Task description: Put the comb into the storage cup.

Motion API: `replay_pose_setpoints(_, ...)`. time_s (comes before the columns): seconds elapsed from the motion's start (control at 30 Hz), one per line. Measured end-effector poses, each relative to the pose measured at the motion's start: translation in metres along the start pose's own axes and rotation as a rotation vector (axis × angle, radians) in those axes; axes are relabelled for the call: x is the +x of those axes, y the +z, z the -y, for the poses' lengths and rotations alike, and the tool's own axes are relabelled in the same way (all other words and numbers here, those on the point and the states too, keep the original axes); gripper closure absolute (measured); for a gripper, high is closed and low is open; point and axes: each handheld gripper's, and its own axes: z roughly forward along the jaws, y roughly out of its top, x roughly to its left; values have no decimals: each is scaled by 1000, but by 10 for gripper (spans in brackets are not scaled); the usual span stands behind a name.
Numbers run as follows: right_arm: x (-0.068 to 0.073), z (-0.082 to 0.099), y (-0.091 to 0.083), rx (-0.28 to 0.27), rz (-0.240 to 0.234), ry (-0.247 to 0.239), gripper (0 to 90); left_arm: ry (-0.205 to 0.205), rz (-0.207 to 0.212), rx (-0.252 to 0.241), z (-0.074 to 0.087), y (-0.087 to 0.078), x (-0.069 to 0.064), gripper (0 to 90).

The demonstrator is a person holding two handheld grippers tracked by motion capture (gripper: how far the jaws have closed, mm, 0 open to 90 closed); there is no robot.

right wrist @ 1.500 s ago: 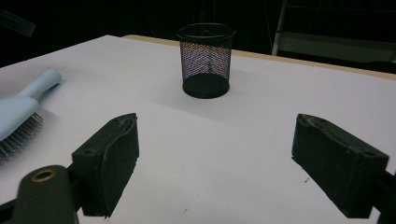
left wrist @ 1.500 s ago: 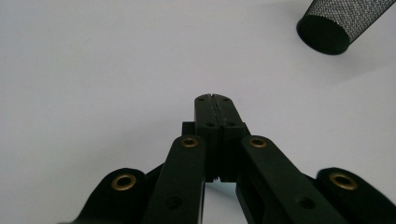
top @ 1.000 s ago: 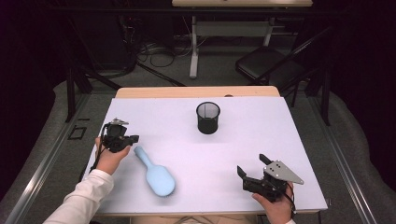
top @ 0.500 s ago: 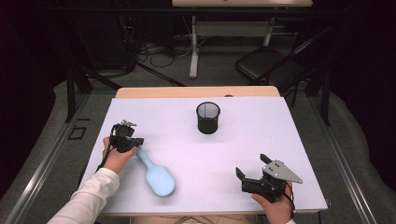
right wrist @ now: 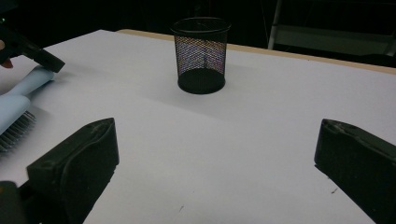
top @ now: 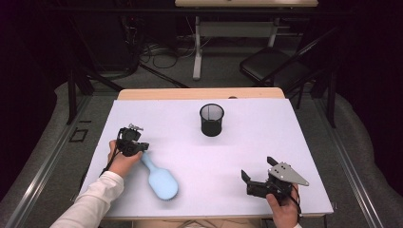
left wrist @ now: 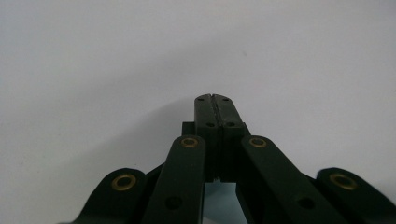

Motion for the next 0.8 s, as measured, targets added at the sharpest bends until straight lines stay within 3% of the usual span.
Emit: replay_pose_setpoints(0.8,-2,1,1,19,-36,1,0,20,-7,31,0,5,-3,900)
